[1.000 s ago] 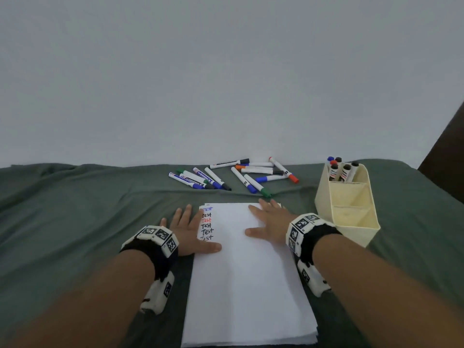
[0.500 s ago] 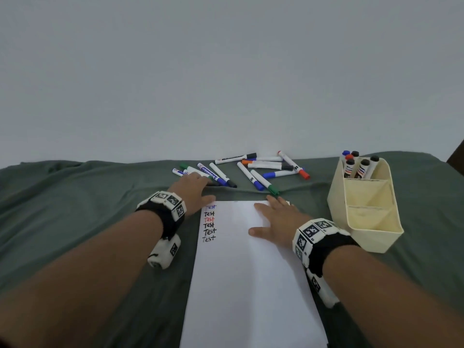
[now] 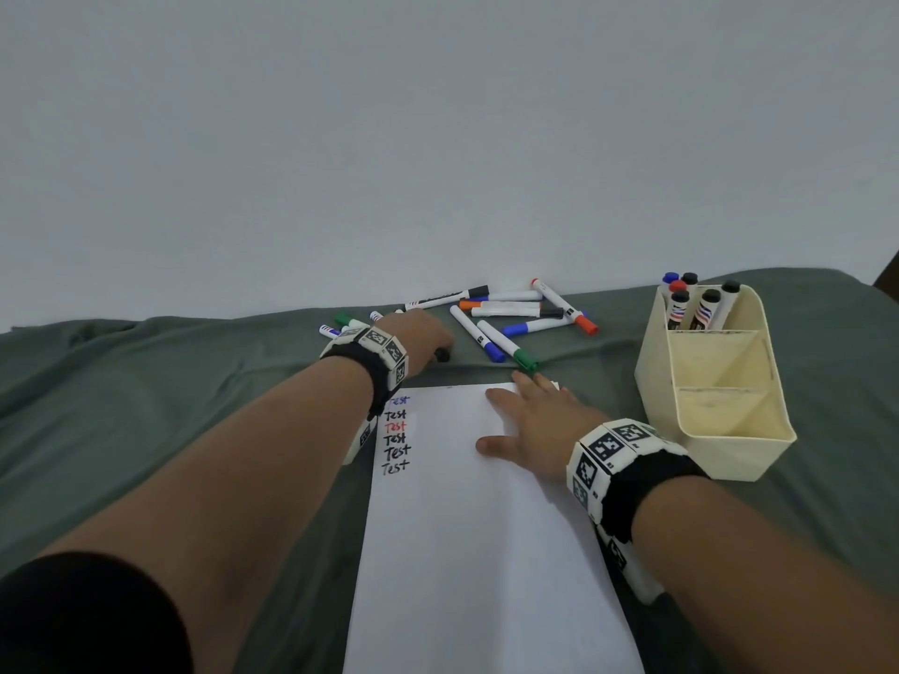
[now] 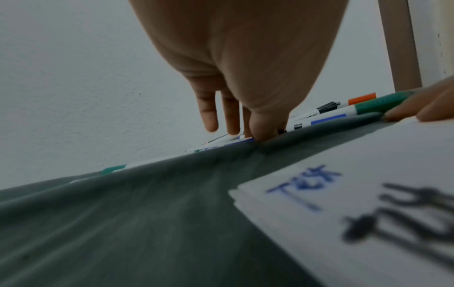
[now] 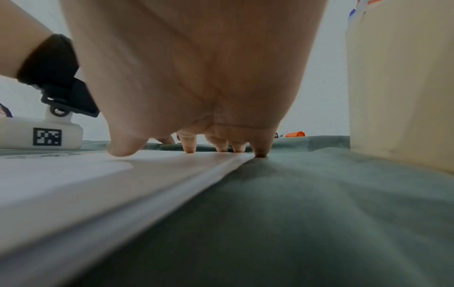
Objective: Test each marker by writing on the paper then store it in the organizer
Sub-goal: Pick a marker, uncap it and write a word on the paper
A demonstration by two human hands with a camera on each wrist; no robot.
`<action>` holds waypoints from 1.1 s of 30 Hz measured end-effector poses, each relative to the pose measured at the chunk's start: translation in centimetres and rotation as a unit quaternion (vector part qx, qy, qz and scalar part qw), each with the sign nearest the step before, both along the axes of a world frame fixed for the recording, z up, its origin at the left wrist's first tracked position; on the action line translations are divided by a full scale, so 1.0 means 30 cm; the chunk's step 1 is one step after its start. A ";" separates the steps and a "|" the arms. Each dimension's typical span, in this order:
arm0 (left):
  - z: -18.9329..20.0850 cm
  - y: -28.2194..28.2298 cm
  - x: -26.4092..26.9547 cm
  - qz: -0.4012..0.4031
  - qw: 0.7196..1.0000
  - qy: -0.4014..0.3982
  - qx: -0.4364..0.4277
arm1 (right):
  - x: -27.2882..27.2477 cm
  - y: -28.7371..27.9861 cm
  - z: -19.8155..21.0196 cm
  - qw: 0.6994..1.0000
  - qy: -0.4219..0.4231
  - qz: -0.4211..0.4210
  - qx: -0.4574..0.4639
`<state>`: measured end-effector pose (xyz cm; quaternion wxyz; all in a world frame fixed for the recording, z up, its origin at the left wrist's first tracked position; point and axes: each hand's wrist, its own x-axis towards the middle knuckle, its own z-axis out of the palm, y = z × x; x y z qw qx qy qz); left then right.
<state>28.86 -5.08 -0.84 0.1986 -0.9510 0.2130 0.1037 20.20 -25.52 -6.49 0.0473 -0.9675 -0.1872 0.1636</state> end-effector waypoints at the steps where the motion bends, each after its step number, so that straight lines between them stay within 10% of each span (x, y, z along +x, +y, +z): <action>1: -0.005 0.004 -0.003 -0.007 1.000 -0.015 -0.007 | 0.000 0.000 0.002 1.000 0.000 0.000 0.001; 7: -0.013 0.050 -0.069 -0.062 0.965 -0.184 -0.175 | -0.005 0.007 0.031 0.999 -0.025 -0.012 0.018; 18: 0.033 0.155 -0.361 -0.085 0.838 -0.221 -0.491 | -0.043 -0.001 0.071 0.970 -0.227 -0.015 0.081; 23: 0.007 0.088 -0.435 -0.092 0.858 -0.156 -0.480 | -0.036 0.009 0.090 0.976 -0.213 0.013 0.034; 29: -0.031 0.013 -0.377 0.033 0.964 -0.070 -0.254 | -0.048 0.013 0.117 0.987 -0.139 0.027 0.078; 33: -0.058 0.049 -0.351 0.023 0.969 -0.051 -0.242 | -0.044 0.014 0.115 0.989 -0.119 0.033 0.085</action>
